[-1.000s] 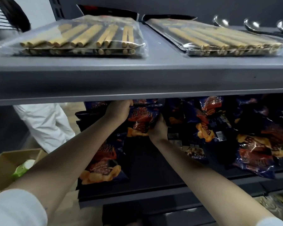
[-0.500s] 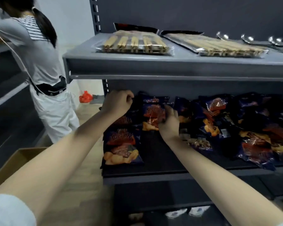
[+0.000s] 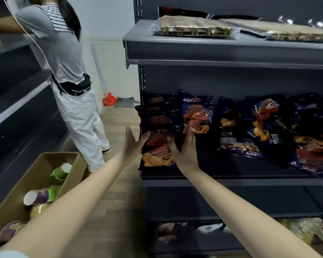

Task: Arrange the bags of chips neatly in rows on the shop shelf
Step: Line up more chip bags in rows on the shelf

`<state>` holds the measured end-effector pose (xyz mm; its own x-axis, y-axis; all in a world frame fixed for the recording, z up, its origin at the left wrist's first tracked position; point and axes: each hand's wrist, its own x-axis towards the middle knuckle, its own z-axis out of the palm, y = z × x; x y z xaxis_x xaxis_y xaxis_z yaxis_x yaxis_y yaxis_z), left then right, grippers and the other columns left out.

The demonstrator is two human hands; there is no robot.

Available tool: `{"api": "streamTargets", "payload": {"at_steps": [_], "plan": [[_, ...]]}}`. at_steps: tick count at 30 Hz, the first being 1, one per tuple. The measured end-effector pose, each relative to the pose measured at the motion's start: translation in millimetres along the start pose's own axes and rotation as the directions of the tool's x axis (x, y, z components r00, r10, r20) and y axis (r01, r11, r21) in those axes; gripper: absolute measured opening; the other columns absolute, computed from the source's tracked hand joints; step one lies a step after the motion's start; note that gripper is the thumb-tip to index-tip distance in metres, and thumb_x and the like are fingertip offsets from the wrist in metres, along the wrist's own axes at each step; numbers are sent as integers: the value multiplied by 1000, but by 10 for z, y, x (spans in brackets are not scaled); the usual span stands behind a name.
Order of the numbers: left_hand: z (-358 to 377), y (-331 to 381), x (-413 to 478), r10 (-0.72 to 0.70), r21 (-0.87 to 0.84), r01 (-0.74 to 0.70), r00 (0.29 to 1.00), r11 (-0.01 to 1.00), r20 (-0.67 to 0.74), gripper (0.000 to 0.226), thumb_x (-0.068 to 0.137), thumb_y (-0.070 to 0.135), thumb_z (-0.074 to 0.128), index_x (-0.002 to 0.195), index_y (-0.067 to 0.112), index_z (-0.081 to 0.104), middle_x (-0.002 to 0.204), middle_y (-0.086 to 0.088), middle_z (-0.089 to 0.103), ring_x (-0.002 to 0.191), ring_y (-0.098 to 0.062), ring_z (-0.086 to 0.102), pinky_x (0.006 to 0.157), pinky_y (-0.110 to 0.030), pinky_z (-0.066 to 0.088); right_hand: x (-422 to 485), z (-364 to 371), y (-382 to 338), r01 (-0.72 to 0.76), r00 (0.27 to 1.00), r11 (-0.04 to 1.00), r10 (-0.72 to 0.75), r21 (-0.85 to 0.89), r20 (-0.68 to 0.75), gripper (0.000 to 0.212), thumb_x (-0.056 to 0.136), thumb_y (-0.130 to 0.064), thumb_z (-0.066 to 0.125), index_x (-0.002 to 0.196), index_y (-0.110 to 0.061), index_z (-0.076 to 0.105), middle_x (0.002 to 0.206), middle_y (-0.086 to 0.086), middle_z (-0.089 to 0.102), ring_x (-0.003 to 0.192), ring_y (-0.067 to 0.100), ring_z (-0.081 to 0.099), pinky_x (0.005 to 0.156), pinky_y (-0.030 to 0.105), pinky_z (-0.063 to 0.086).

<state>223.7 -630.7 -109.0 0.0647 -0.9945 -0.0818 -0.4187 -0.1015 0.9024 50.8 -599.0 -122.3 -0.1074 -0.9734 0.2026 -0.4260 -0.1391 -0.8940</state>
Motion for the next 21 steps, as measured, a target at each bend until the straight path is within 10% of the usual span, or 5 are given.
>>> {"api": "streamTargets", "payload": {"at_steps": [5,9,12,16,21], "plan": [[151,-71,51,-83,-61,86,995,994,58,90,86,59,51,150,20,1,153,-4,25,137,-23,32,106,-28,30,191,21,44,-91,988,996,89,11,129,99,83,-58,56,151,-22,-6,159,-2,0,146,14,3,108,23,8],[293,-3,118,11,-295,0,999,956,34,70,87,57,48,145,25,25,135,3,48,113,-11,51,79,-14,42,222,88,132,-122,984,985,103,124,148,104,69,-72,58,149,-35,2,152,-6,30,138,8,29,113,33,29],[406,-78,181,-75,-395,72,997,916,7,77,80,73,39,140,25,37,125,-3,59,111,-20,58,89,-34,48,172,137,229,-95,991,984,80,148,106,95,73,-62,63,147,-36,10,139,-9,48,124,3,47,97,17,40],[456,-82,234,-104,-462,92,995,882,-1,55,93,58,27,134,25,45,119,-3,63,104,-18,61,76,-27,48,198,160,268,-77,996,985,68,157,58,82,83,-44,64,147,-30,15,132,-11,53,117,2,51,89,12,39],[527,-173,325,-123,-471,94,992,877,-29,88,65,88,33,131,32,49,121,-1,63,110,-21,60,95,-46,47,216,176,284,-59,998,990,56,130,30,81,84,-43,64,146,-35,12,128,-14,51,112,-2,48,88,12,38]]}}
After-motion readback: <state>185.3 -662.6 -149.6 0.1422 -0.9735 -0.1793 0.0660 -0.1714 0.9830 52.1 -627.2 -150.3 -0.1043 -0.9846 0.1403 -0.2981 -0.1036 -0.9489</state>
